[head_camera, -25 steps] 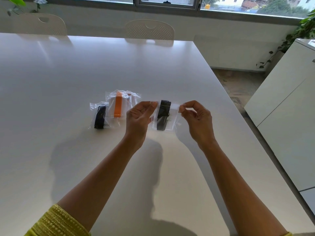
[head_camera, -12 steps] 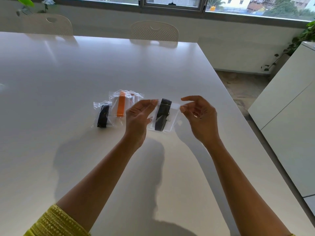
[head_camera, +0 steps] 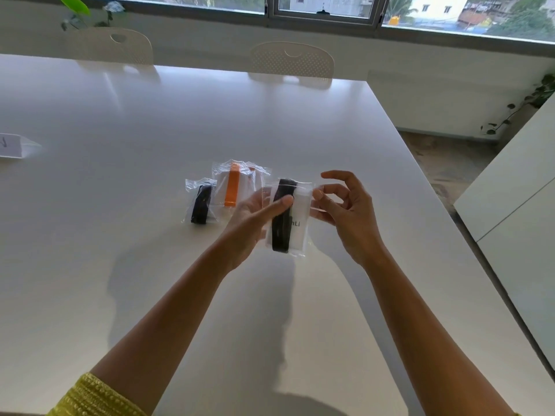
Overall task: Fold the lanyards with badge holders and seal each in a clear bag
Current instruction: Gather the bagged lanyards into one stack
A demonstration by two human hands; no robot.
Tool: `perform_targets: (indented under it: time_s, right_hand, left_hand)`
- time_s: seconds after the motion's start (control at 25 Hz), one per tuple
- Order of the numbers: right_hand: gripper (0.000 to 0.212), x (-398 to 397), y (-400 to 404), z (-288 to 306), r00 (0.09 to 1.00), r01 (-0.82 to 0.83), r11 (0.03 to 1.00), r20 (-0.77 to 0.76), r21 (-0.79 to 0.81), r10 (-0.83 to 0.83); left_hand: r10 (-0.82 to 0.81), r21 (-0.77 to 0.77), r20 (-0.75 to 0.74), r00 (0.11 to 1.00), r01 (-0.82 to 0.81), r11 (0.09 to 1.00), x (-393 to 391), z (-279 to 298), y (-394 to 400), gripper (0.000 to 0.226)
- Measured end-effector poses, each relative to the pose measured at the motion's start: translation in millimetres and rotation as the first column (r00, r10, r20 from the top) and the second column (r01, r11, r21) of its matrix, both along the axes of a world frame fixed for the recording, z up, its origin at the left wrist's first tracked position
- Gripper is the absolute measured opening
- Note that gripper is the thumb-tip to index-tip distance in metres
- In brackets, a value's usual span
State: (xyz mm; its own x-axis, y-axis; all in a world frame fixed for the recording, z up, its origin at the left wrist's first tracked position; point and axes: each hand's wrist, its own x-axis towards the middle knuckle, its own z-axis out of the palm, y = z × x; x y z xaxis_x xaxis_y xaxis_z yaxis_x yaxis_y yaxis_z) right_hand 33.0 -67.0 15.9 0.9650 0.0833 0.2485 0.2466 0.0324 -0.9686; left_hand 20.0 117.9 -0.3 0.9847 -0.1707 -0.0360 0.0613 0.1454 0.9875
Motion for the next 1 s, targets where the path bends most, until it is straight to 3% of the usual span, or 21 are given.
perform_targets:
  time_s: [0.2,0.28,0.4,0.48,0.6,0.72,0.88,1.0]
  right_hand:
    - [0.034,12,36,-4,0.986,-0.072,0.997,-0.151,0.011,0.073]
    - [0.032,19,54,-10,0.984,-0.07,0.99,-0.171,-0.121,0.048]
    - [0.029,21,90,-14,0.996,-0.074,0.916,-0.069,-0.394,0.051]
    - [0.034,18,116,-17,0.986,-0.103,0.818,0.051,-0.566,0.16]
    - [0.054,15,153,-29,0.931,-0.104,0.523,0.101,-0.846,0.35]
    - [0.069,13,174,-45,0.911,-0.047,0.351,0.104,-0.935,0.4]
    - [0.064,3,174,-55,0.914,-0.062,0.39,0.105,-0.919,0.393]
    - [0.047,-7,174,-54,0.92,0.003,0.541,0.215,-0.841,0.328]
  left_hand:
    - [0.101,0.03,-0.023,0.995,-0.1,0.995,-6,-3,36,0.046]
    - [0.262,0.019,-0.036,0.965,-0.261,0.965,-6,-4,59,0.041]
    - [0.526,0.011,-0.069,0.848,-0.527,0.85,-3,-3,100,0.033]
    - [0.647,-0.006,-0.098,0.757,-0.65,0.76,2,-2,126,0.029]
    - [0.728,-0.004,-0.118,0.676,-0.733,0.68,5,2,159,0.017]
    - [0.744,0.012,-0.133,0.654,-0.75,0.661,7,0,182,0.016]
    - [0.748,0.046,-0.147,0.647,-0.751,0.659,9,-6,199,0.019]
    - [0.742,0.06,-0.168,0.649,-0.744,0.665,11,-10,203,0.014]
